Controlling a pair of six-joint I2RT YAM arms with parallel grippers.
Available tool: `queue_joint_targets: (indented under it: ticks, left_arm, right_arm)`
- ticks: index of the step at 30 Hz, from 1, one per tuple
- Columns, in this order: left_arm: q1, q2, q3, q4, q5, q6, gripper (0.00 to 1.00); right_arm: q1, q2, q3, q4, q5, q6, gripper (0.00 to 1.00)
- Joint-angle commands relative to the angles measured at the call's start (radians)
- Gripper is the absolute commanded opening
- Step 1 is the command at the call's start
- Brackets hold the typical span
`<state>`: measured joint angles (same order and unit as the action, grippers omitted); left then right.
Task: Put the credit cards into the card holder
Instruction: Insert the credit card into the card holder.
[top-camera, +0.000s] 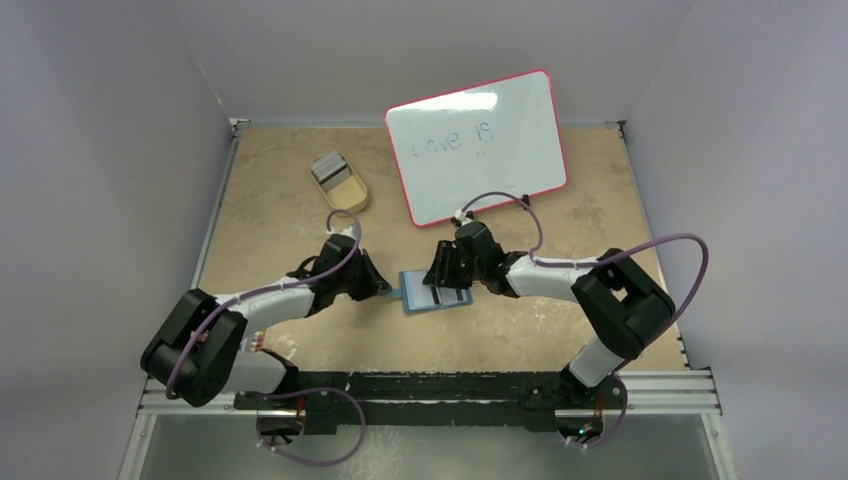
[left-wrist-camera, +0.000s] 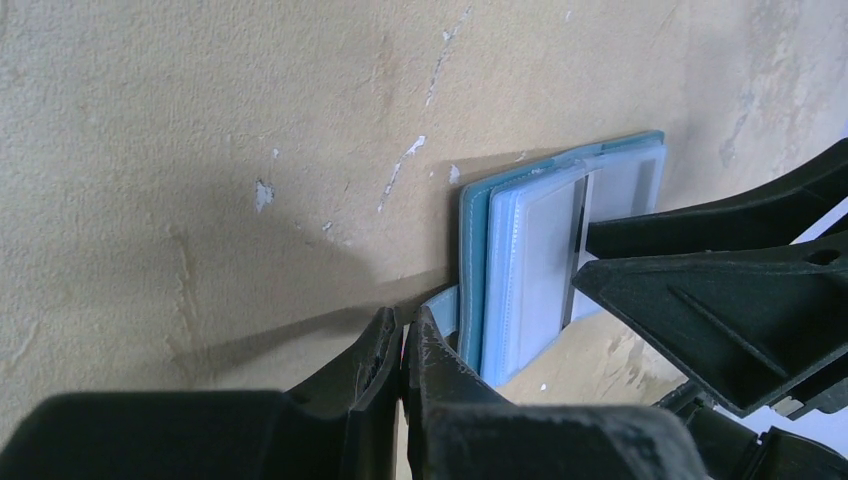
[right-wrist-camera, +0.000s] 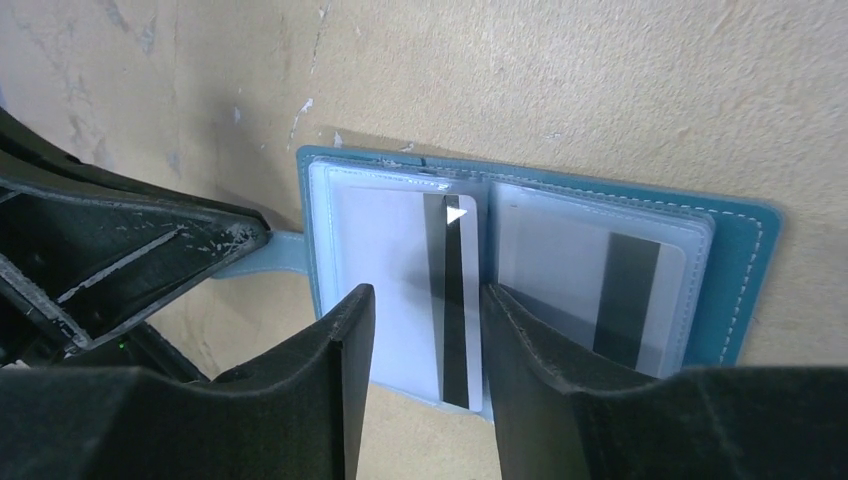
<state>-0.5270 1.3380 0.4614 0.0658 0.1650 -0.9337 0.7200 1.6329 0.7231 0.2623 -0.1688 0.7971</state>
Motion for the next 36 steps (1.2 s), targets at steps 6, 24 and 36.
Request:
queue_joint_targets:
  ticks: [6, 24, 36]
  left_arm:
    - [-0.007, -0.028, -0.012, 0.056, 0.004, -0.022, 0.00]
    - [-0.007, -0.059, -0.001, 0.040, -0.008, -0.023, 0.00]
    - [-0.005, -0.131, 0.035, -0.016, -0.016, -0.010, 0.25]
  right_arm:
    - [0.023, -0.026, 0.045, -0.082, 0.075, -0.043, 0.51]
    - [0.054, 0.005, 0.028, 0.010, -0.019, 0.028, 0.18]
    - [0.049, -0.127, 0.060, -0.161, 0.147, -0.079, 0.39]
